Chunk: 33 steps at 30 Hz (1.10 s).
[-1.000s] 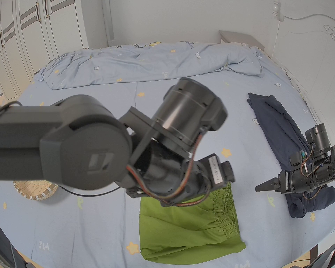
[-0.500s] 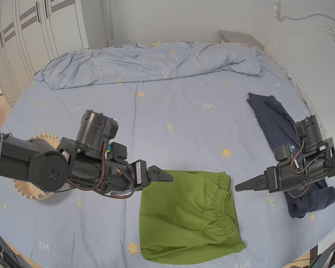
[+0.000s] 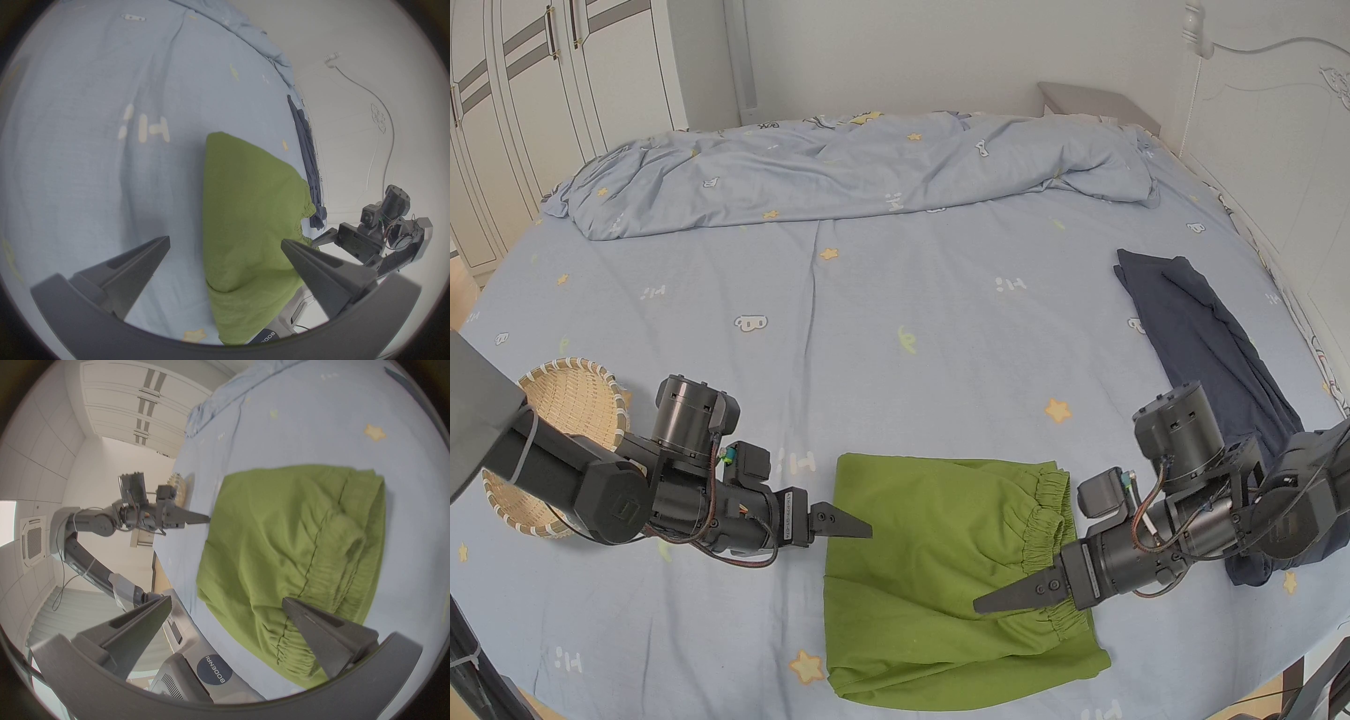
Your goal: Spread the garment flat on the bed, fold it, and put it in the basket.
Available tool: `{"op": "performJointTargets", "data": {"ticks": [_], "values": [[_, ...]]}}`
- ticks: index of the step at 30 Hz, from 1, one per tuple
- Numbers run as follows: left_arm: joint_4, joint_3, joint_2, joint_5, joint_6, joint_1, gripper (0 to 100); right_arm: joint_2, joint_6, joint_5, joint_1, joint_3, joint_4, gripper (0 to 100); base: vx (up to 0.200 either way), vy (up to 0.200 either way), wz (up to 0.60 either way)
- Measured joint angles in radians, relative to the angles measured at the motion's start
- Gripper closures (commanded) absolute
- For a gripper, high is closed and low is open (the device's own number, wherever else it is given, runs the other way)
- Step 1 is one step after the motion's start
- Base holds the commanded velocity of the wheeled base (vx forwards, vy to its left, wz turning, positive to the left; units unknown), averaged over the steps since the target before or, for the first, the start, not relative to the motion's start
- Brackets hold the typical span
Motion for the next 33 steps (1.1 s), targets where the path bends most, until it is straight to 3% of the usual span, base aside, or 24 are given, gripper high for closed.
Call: {"op": "performJointTargets", "data": {"ticks": [8, 20, 33], "values": [[-0.062, 0.006, 0.059, -0.044, 0.019, -0.007, 0, 0.079, -0.006, 0.024, -0.013, 0.024, -0.007, 0, 0.0, 0.0, 0.0], [-0.069, 0.02, 0.084, -0.101, 0.015, -0.09, 0, 0.158, -0.013, 0.082, -0.087, 0.051, -0.04, 0, 0.0, 0.0, 0.0], [-0.175, 0.009, 0.135, -0.104, -0.029, -0.142, 0, 0.169, -0.012, 0.085, -0.112, 0.052, -0.04, 0, 0.0, 0.0, 0.0]]}}
